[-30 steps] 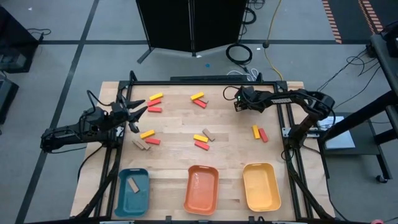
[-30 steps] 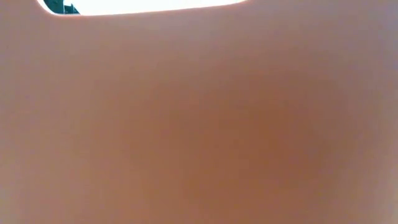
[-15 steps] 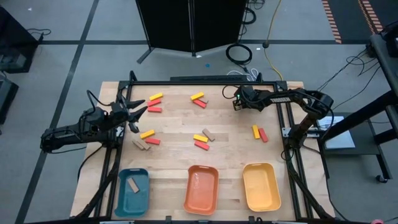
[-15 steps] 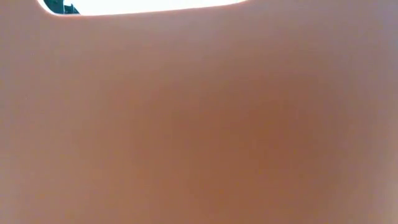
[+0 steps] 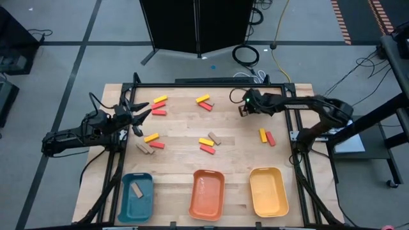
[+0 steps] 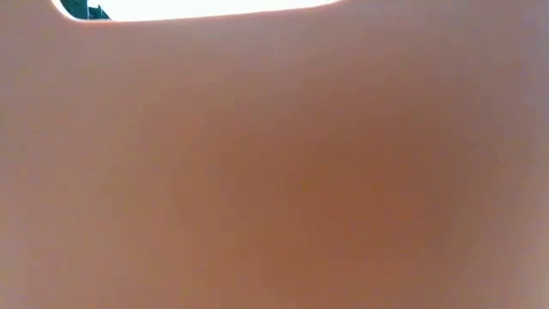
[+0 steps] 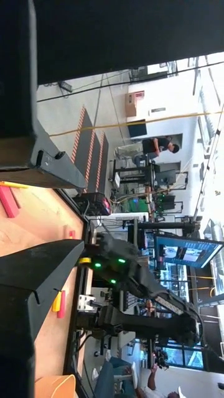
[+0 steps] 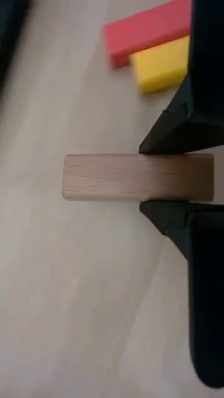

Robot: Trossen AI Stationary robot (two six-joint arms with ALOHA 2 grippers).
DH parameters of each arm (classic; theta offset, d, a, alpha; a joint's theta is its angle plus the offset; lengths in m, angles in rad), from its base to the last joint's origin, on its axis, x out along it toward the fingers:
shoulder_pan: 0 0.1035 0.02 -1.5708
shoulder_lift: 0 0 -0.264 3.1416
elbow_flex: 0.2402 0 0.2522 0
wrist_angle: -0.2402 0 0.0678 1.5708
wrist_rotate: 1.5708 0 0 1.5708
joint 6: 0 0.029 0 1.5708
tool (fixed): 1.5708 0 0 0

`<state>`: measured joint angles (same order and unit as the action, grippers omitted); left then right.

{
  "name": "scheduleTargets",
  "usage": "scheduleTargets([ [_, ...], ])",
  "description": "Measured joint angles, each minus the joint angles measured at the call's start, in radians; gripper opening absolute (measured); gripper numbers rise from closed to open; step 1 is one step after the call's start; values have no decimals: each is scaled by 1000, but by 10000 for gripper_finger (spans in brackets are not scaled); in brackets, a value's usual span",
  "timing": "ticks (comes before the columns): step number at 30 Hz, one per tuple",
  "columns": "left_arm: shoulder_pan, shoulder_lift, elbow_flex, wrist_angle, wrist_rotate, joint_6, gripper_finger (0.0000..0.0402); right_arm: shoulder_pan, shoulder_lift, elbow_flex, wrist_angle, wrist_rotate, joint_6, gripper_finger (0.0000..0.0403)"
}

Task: Sort blocks
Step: Put the top right brown block into the blue bin

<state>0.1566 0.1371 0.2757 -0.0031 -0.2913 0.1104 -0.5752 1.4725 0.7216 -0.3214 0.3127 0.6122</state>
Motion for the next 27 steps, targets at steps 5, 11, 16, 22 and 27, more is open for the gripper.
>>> scheduleTargets([
  [5, 0, 0, 0, 3, 0, 0, 141, 103, -98, 0, 113, -69, 0, 76],
  [11, 0, 0, 0, 5, 0, 0, 141, 260, -120, 1, 418, -126, -39, 76],
  [16, 0, 0, 0, 5, 0, 1, 141, 364, -62, 7, 617, -144, -56, 76],
  [22, 0, 0, 0, 5, 0, 1, 141, 491, 110, 151, 650, -169, -108, 76],
  [27, 0, 0, 0, 4, 0, 1, 141, 594, 322, 384, 649, -286, -243, 77],
])
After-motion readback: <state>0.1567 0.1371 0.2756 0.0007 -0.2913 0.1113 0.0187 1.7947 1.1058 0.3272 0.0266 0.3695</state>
